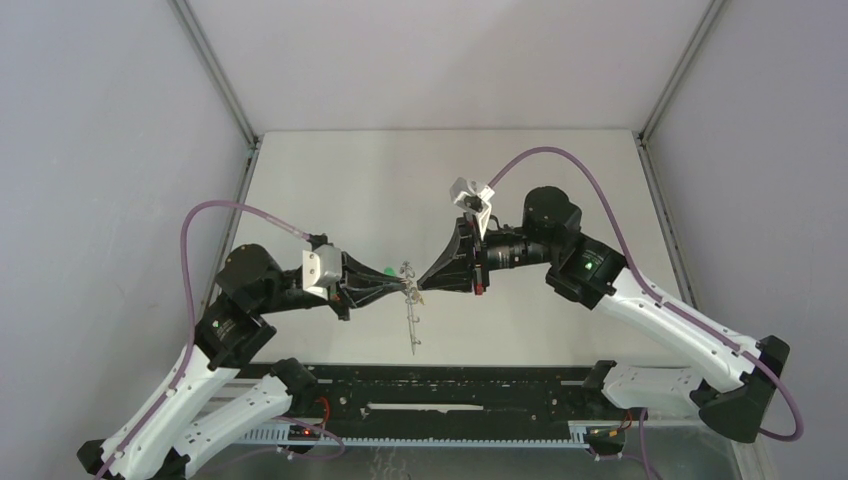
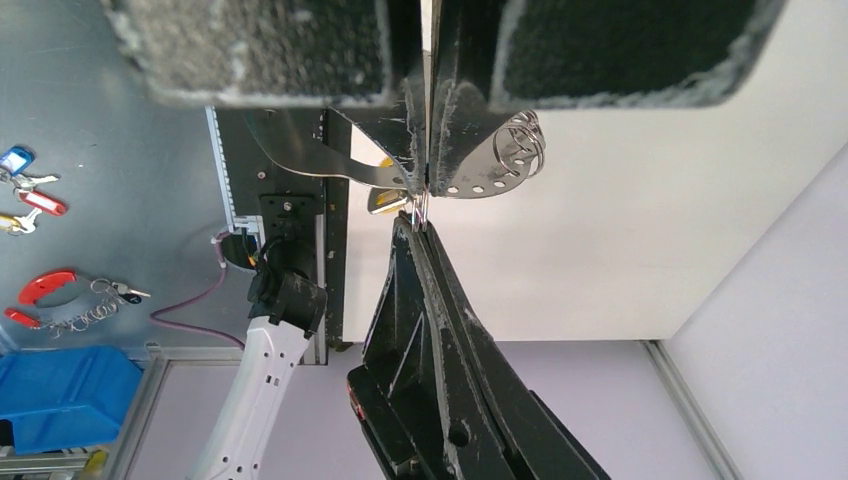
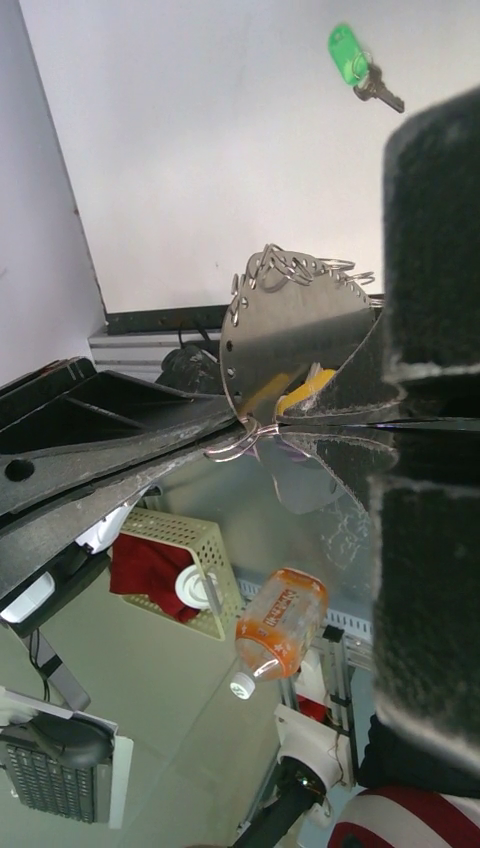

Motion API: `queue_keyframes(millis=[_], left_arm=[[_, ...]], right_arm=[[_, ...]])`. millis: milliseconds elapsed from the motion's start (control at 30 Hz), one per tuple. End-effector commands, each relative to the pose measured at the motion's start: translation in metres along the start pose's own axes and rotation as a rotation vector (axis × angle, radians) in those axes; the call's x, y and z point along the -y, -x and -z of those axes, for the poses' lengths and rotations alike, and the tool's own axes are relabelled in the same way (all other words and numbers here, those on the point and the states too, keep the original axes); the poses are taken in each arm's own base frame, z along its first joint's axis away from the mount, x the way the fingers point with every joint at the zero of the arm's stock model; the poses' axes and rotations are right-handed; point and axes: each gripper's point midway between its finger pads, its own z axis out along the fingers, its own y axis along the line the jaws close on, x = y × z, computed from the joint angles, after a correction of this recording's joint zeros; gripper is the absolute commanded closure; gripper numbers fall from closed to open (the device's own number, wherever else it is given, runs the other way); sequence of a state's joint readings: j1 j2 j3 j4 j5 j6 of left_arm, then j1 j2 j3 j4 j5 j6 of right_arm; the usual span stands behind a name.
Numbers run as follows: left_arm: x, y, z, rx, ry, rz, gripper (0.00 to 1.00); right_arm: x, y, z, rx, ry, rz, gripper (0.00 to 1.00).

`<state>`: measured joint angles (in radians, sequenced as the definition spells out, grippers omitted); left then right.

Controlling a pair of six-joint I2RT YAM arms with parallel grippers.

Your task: Put the keys on the keyring

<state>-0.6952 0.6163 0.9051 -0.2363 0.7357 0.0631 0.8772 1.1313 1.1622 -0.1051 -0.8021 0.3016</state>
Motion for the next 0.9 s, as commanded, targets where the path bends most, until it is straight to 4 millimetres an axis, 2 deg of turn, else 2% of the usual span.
queue_keyframes(millis=[0, 367, 467, 567, 667, 867], left_arm=[[-0.004, 0.011, -0.003, 0.05, -0.001, -0.067, 1.0], [-0.002, 0.011, -0.002, 0.053, -0.009, -0.069, 1.0], [-0.002, 0.01, -0.002, 0.052, -0.009, -0.064, 1.0], [-0.001, 0.009, -0.003, 0.049, -0.011, -0.053, 1.0], [0.0, 0.007, -0.003, 0.048, -0.015, -0.034, 1.0], [0.001, 0.002, -0.006, 0.039, -0.031, 0.004, 1.0]], right_arm=[[0.002, -0.004, -0.002, 0.0, 0.022, -0.03, 1.0], [0.002, -0.009, -0.004, -0.02, 0.046, -0.047, 0.99], [0.004, -0.003, 0.003, -0.001, 0.019, -0.023, 0.78], [0.005, 0.014, 0.017, 0.055, -0.039, 0.05, 0.61], [0.002, 0.028, 0.025, 0.108, -0.071, 0.133, 0.53], [-0.008, 0.042, 0.021, 0.157, -0.029, 0.249, 0.51]])
